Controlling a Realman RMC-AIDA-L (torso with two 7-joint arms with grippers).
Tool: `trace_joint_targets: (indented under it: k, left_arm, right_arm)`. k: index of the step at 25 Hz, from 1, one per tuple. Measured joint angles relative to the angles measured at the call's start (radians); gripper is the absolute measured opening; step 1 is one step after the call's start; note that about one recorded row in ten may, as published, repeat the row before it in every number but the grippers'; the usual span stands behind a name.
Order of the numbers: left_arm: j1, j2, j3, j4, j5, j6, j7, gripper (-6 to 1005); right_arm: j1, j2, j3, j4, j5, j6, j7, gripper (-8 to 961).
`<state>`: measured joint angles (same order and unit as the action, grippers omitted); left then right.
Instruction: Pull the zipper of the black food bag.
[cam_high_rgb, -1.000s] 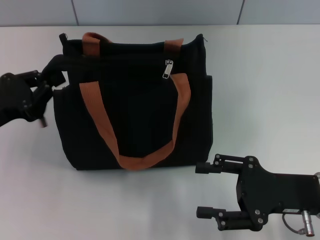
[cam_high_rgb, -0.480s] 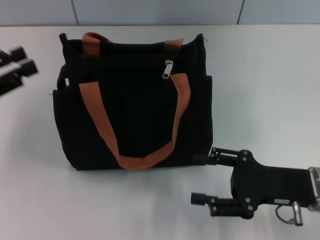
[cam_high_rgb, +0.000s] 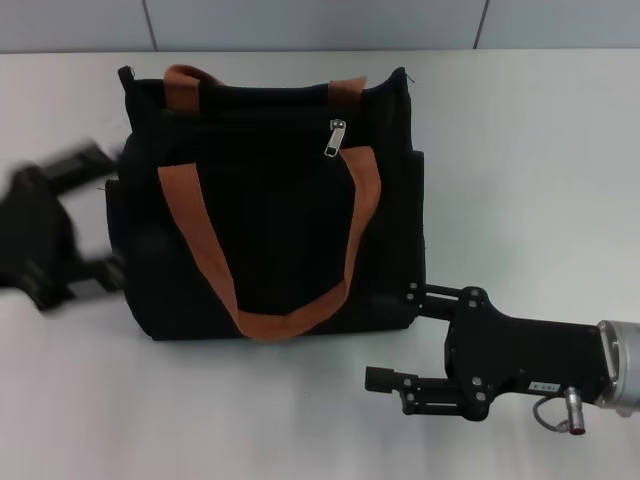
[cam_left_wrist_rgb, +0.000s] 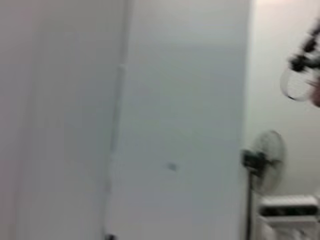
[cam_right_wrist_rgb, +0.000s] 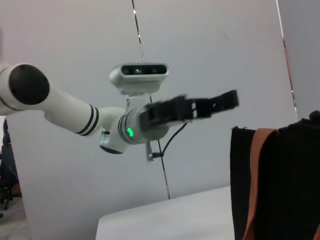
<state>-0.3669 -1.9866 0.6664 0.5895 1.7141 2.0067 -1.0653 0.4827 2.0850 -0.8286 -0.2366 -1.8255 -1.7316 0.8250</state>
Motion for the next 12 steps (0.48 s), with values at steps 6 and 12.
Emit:
trace_joint_targets:
  k: [6,12]
  left_arm:
    - [0.029,-0.031,0.096,-0.004,0.045,-0.010,0.082,829]
    - [0.040,-0.047,0.115,-0.031,0.200,-0.066,0.105,829]
  right_arm:
    - [0.004,-0.001,-0.005,0.000,-0.006,0.022,0.021,733]
    - [0.011,-0.002,-0.025,-0.003,-0.014,0.031,0.018,733]
